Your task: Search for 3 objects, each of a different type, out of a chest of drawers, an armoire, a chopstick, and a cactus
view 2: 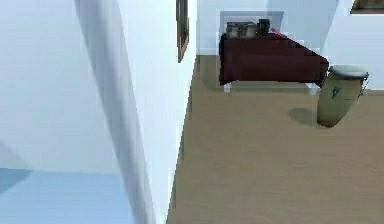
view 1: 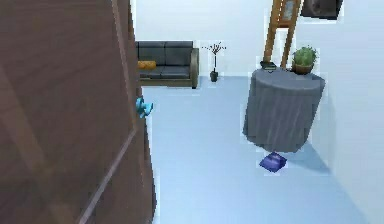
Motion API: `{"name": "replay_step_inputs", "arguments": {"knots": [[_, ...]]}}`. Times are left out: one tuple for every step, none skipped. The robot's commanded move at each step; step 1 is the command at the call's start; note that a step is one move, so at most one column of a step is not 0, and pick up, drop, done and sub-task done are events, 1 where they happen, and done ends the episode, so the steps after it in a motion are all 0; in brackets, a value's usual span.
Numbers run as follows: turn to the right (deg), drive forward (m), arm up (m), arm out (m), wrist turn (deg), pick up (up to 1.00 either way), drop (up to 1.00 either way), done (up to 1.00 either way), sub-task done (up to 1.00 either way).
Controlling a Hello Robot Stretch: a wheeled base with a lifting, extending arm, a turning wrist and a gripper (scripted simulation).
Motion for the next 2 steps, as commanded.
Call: {"name": "replay_step_inputs", "arguments": {"knots": [[0.0,0.45,0.0,0.0,0.0,0.0,0.0,0.0,0.0],[12.0,0.0,0.0,0.0,0.0,0.0,0.0,0.0,0.0]]}}
